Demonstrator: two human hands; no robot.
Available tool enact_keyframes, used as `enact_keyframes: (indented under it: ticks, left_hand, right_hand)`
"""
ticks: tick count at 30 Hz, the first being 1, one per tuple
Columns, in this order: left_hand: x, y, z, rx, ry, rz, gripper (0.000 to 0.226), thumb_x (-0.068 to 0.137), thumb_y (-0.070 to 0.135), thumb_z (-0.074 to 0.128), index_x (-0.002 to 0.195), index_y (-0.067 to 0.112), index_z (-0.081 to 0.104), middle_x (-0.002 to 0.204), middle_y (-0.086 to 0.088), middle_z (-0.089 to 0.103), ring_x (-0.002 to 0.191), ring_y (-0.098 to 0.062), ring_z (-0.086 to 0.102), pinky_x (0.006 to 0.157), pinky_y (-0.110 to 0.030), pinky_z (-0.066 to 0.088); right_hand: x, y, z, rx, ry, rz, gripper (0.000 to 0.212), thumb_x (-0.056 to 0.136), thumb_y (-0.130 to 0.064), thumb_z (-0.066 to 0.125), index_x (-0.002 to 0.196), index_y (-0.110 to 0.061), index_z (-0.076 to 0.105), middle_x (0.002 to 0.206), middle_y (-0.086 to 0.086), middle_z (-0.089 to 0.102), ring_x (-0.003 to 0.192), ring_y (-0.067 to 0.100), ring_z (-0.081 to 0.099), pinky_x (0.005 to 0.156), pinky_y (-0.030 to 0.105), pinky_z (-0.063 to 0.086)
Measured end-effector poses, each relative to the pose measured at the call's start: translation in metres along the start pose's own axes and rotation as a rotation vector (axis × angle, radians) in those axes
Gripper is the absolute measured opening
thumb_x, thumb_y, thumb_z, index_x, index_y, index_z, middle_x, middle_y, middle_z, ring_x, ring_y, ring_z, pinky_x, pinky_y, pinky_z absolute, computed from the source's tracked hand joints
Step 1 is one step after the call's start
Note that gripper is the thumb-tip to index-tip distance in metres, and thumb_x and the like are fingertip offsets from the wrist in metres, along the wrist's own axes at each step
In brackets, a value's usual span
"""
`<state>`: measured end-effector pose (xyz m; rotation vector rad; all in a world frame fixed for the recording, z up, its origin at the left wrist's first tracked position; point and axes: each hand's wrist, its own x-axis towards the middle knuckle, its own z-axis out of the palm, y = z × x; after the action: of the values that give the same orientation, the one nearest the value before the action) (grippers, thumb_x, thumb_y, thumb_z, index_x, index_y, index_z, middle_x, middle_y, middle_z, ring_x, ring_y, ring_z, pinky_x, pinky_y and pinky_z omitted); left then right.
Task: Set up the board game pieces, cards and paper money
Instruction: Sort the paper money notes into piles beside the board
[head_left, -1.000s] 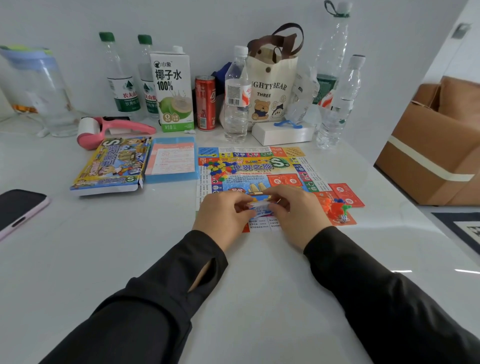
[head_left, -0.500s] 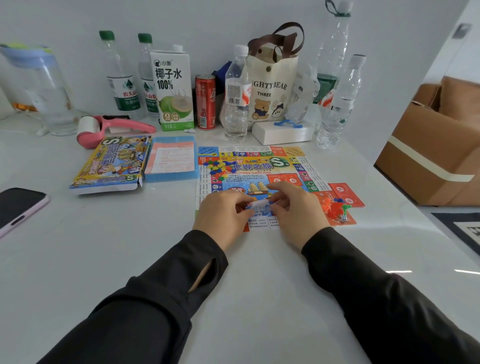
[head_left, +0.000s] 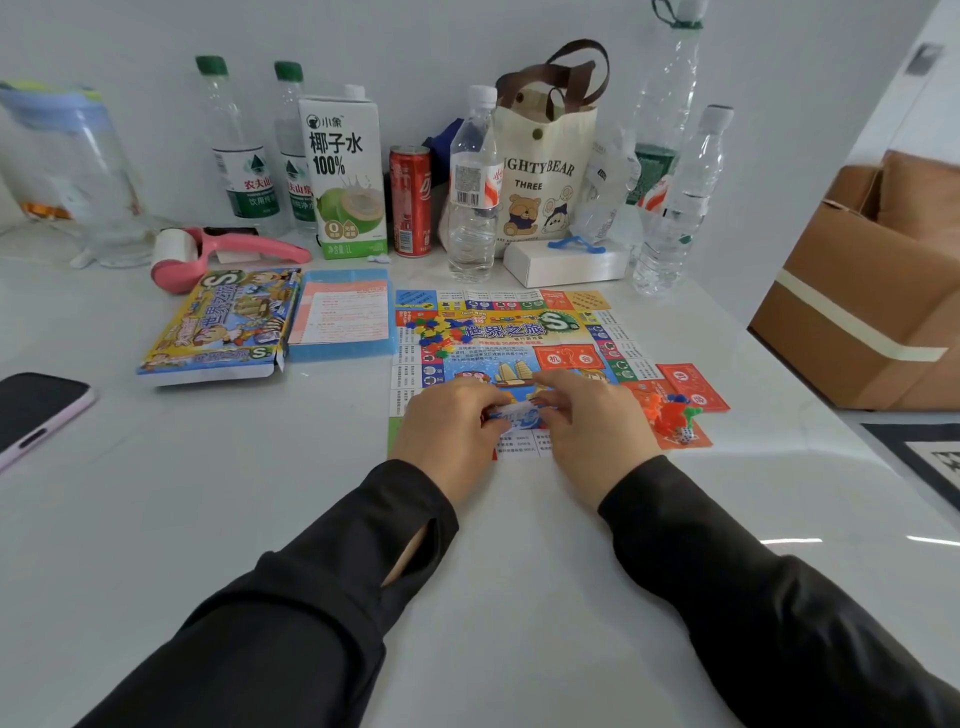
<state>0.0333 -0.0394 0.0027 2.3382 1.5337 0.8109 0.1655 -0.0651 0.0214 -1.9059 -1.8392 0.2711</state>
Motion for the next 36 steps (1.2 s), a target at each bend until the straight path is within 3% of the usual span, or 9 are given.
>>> enact_keyframes:
  ticks: [6,11,16,20,23,26,29,33,36]
  left_hand:
    - [-0.001,0.0,0.001,-0.039,0.036,0.021,0.025,0.091,0.027,0.056,0.112,0.018,0.067,0.109,-0.001,0.065,0.1,-0.015,0.056,0.085,-0.026,0.04]
    - [-0.002,0.001,0.001,-0.137,0.104,0.091,0.02,0.087,0.023,0.062,0.103,0.015,0.071,0.094,-0.002,0.068,0.085,-0.014,0.058,0.075,-0.025,0.046]
    - [0.0,0.006,-0.008,-0.561,0.11,-0.133,0.012,0.077,0.016,0.072,0.085,0.026,0.068,0.073,0.018,0.06,0.063,0.003,0.057,0.055,-0.004,0.044]
    - [0.001,0.007,-0.019,-1.012,-0.035,-0.276,0.021,0.078,0.005,0.069,0.092,0.021,0.068,0.08,0.002,0.069,0.054,-0.004,0.059,0.047,-0.015,0.046]
    - [0.0,0.009,-0.017,-1.233,-0.122,-0.329,0.026,0.078,0.0,0.065,0.088,0.024,0.068,0.079,0.002,0.072,0.075,-0.024,0.06,0.055,-0.026,0.051]
    - [-0.001,0.01,-0.011,-1.084,-0.149,-0.309,0.018,0.082,0.007,0.065,0.089,0.024,0.068,0.084,-0.004,0.071,0.081,-0.027,0.06,0.074,-0.044,0.053]
    - [-0.001,0.01,-0.007,-0.894,-0.136,-0.248,0.009,0.087,0.018,0.062,0.092,0.022,0.068,0.084,-0.004,0.069,0.069,-0.013,0.062,0.063,-0.026,0.052]
    - [0.0,0.01,-0.002,-0.779,-0.044,-0.259,0.011,0.09,0.018,0.058,0.094,0.018,0.068,0.078,0.007,0.065,0.071,-0.007,0.062,0.066,-0.021,0.051]
    - [0.0,0.009,0.0,-0.571,-0.026,-0.193,0.019,0.093,0.02,0.053,0.105,0.011,0.064,0.09,0.006,0.062,0.077,-0.004,0.059,0.07,-0.02,0.051]
  right_hand:
    - [-0.001,0.002,-0.002,-0.075,-0.01,-0.038,0.037,0.095,-0.017,0.047,0.132,-0.022,0.052,0.128,-0.004,0.059,0.117,0.015,0.053,0.1,0.028,0.041]
    - [0.0,0.002,-0.007,-0.111,0.034,-0.082,0.024,0.093,-0.017,0.052,0.112,-0.017,0.066,0.108,0.0,0.067,0.097,0.016,0.057,0.081,0.022,0.041]
    - [0.002,0.01,-0.014,0.31,0.048,0.037,0.008,0.081,-0.004,0.067,0.087,-0.007,0.072,0.072,0.002,0.064,0.055,0.002,0.056,0.05,0.007,0.042]
    - [0.002,0.014,-0.018,0.749,-0.059,0.24,0.017,0.078,0.003,0.068,0.072,-0.013,0.065,0.061,0.003,0.065,0.046,0.006,0.057,0.052,0.019,0.052]
    - [0.001,0.013,-0.017,1.07,-0.131,0.399,0.012,0.08,0.005,0.064,0.076,-0.006,0.065,0.064,0.009,0.066,0.048,0.012,0.059,0.053,0.024,0.052]
    - [-0.002,0.01,-0.017,1.226,-0.186,0.465,0.013,0.081,0.007,0.06,0.075,-0.003,0.062,0.056,0.008,0.065,0.045,0.012,0.059,0.049,0.021,0.053]
    - [-0.004,0.009,-0.017,1.256,-0.165,0.463,0.013,0.08,0.009,0.061,0.075,-0.003,0.058,0.052,0.007,0.064,0.043,0.013,0.06,0.048,0.021,0.053]
    - [-0.002,0.01,-0.015,1.078,-0.132,0.419,0.017,0.079,0.007,0.065,0.072,-0.006,0.055,0.052,0.006,0.064,0.047,0.014,0.063,0.055,0.025,0.057]
    - [0.0,0.011,-0.016,0.838,-0.016,0.278,0.016,0.085,-0.001,0.061,0.072,-0.01,0.058,0.061,0.003,0.068,0.055,0.014,0.062,0.062,0.029,0.056]
